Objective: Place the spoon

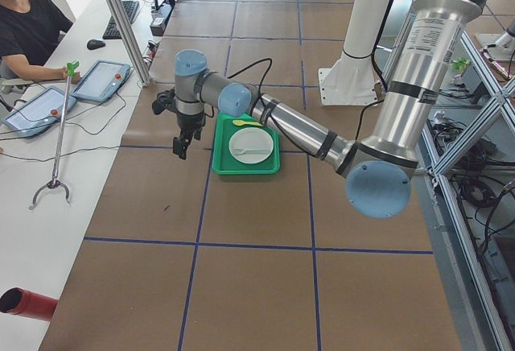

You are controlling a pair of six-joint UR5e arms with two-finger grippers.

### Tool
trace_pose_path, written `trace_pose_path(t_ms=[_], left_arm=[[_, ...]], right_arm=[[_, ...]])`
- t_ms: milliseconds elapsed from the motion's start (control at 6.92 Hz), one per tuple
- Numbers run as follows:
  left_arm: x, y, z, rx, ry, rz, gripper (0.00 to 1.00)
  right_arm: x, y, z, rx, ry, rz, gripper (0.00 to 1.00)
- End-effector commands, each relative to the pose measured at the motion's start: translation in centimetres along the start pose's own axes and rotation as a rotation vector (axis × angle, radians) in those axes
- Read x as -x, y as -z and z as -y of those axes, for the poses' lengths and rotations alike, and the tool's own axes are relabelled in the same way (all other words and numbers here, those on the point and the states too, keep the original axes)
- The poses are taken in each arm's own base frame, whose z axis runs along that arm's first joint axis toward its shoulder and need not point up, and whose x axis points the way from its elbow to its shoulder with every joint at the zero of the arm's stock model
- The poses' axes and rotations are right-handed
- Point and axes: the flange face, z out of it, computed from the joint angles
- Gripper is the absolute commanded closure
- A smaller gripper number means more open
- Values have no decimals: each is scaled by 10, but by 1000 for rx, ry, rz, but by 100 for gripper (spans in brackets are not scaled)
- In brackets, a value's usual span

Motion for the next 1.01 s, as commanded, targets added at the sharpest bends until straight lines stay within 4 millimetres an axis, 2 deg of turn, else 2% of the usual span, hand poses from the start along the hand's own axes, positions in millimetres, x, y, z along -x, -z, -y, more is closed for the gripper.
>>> trace_pose_path(t_ms=[0,145,289,578,867], left_arm=[[131,-26,-110,98,131,8,0],[147,-50,-169,148,204,-61,0],[148,-58,-187,164,218,-104,0],[153,-68,-203,191,241,-108,0],[154,-69,-204,192,242,-110,0]], right_arm=[[0,0,0,0,1,0,0],[0,0,0,0,0,0,0],[0,0,0,0,0,0,0],[0,0,0,0,0,0,0],[0,0,0,0,0,0,0]])
